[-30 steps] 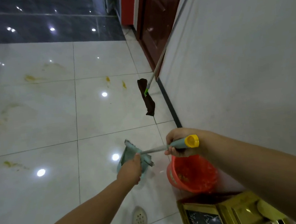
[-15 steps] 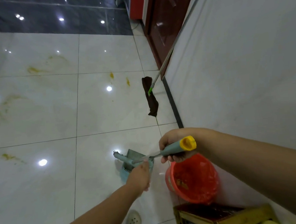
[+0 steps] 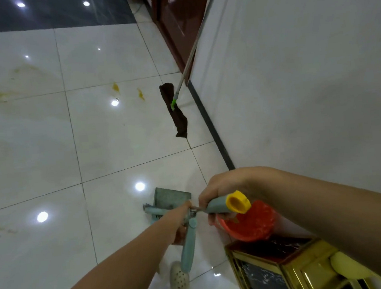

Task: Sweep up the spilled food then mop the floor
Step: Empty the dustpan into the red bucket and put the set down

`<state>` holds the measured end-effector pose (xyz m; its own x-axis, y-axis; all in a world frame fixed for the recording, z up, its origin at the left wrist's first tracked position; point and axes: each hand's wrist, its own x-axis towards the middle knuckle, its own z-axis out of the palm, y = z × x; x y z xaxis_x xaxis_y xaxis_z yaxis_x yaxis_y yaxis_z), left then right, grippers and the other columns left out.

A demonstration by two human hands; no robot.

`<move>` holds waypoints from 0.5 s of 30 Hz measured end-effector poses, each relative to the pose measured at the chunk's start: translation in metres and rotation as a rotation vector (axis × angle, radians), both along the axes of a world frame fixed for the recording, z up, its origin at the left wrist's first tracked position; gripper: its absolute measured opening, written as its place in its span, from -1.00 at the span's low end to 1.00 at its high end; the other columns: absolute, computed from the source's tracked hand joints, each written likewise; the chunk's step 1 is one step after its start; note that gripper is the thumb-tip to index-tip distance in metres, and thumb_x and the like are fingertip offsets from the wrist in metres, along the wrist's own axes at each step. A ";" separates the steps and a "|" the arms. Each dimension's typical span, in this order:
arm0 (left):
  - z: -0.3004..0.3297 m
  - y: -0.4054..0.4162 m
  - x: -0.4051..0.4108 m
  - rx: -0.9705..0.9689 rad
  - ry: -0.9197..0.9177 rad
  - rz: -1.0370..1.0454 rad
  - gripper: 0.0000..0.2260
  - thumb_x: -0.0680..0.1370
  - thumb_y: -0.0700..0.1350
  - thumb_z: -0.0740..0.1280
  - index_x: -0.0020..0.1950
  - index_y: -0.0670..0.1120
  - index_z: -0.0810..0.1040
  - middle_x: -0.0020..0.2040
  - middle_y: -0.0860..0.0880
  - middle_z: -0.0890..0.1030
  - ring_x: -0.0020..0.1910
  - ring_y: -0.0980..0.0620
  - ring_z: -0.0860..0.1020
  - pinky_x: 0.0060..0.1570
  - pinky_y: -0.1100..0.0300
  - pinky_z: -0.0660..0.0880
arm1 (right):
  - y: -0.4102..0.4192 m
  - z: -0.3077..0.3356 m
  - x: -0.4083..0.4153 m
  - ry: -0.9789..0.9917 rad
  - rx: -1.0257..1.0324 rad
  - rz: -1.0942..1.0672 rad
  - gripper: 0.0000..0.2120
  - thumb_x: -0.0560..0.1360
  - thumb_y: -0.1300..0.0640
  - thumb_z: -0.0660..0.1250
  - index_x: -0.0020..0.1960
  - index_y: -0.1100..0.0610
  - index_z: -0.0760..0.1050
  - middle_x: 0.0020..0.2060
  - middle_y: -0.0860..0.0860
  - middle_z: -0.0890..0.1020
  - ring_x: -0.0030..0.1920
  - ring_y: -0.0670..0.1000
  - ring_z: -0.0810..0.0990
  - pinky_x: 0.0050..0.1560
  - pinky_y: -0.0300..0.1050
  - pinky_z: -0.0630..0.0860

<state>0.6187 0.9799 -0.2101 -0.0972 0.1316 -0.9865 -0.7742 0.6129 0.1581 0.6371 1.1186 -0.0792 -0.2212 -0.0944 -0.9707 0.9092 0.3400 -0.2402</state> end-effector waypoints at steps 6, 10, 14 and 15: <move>-0.015 0.000 -0.017 0.057 -0.161 -0.004 -0.72 0.43 -0.05 0.45 -0.05 -0.25 0.57 -0.19 -0.19 0.66 -0.31 -0.06 0.60 -0.49 0.19 0.52 | -0.004 -0.008 -0.004 0.018 -0.017 0.023 -0.85 0.40 0.03 0.35 -0.21 0.11 0.60 -0.20 0.07 0.71 -0.38 -0.07 0.59 -0.35 -0.28 0.50; -0.015 0.002 -0.026 0.051 -0.239 0.096 -0.82 0.44 -0.14 0.44 -0.15 -0.25 0.55 -0.40 -0.18 0.61 -0.39 -0.06 0.55 -0.57 0.22 0.52 | 0.000 -0.009 -0.014 0.003 -0.015 -0.004 -0.82 0.41 0.04 0.33 -0.16 0.16 0.59 -0.18 0.11 0.68 -0.44 -0.08 0.60 -0.40 -0.31 0.49; -0.015 0.009 -0.031 0.072 -0.278 0.157 -0.80 0.47 -0.12 0.44 -0.08 -0.23 0.52 -0.40 -0.19 0.59 -0.49 -0.04 0.56 -0.54 0.20 0.53 | 0.008 0.001 -0.023 0.039 -0.025 0.051 -0.77 0.36 -0.01 0.32 -0.15 0.14 0.58 -0.18 0.09 0.68 -0.40 -0.07 0.62 -0.37 -0.27 0.50; -0.015 0.011 -0.033 0.076 -0.289 0.174 -0.80 0.47 -0.11 0.44 -0.10 -0.23 0.52 -0.46 -0.18 0.59 -0.56 -0.04 0.56 -0.55 0.20 0.54 | 0.011 0.005 -0.025 0.051 -0.016 0.064 -0.78 0.36 -0.02 0.32 -0.16 0.13 0.59 -0.19 0.09 0.68 -0.37 -0.06 0.62 -0.34 -0.24 0.50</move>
<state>0.5860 0.9907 -0.2254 0.1579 0.2116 -0.9645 -0.8852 0.4631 -0.0434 0.6124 1.1292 -0.0738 -0.2635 -0.1257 -0.9564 0.8720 0.3930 -0.2919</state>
